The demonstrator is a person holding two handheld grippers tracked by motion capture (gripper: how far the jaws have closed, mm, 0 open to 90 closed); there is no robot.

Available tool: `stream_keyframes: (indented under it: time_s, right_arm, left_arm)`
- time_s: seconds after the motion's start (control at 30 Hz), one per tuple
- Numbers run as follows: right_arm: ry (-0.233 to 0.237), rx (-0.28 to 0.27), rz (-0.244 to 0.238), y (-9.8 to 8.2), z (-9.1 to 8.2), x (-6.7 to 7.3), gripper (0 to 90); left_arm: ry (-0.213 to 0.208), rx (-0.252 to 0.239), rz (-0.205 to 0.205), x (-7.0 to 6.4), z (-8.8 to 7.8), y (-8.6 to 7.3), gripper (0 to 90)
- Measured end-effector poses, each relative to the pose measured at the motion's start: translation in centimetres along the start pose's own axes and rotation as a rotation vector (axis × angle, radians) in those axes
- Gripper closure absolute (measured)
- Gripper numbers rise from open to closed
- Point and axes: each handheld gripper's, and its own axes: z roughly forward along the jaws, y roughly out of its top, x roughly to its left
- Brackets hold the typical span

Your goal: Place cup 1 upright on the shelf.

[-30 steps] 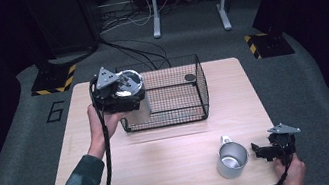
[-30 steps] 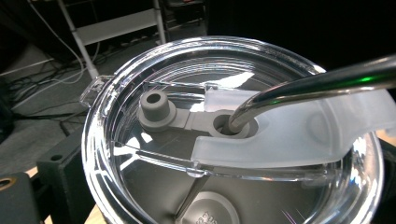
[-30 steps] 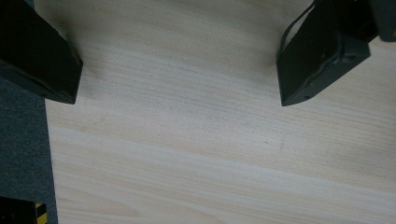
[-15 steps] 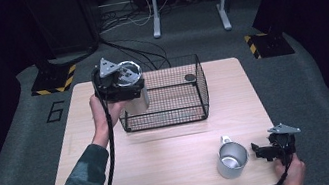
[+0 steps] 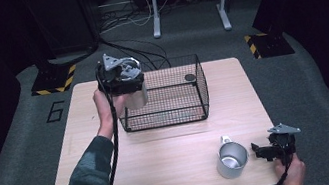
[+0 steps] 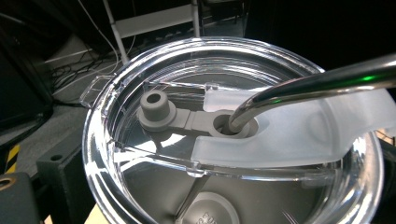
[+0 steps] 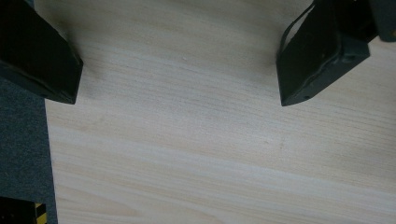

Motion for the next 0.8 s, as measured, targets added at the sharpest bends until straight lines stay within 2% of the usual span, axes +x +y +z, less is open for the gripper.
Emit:
stream_keyframes:
  time_s: [0.17,0.37,0.47,0.6,0.8]
  right_arm:
    - [0.0,0.0,0.0,0.0,0.0,0.0,0.0]
    - [0.001,0.001,-0.005,0.0,0.0,0.0,0.0]
    - [0.001,0.001,-0.005,0.0,0.0,0.0,0.0]
    - [0.001,0.001,-0.005,0.0,0.0,0.0,0.0]
    - [0.001,0.001,-0.005,0.0,0.0,0.0,0.0]
  left_arm:
    - [0.014,0.019,-0.014,0.3,1.2,-0.3,3.7]
    - [0.049,0.039,-0.026,0.6,3.0,-0.9,3.7]
    - [0.055,0.038,-0.021,0.6,3.4,-1.1,3.7]
    - [0.071,0.022,-0.043,0.7,4.0,-1.4,3.7]
    - [0.074,0.047,-0.05,0.7,5.0,-2.2,3.7]
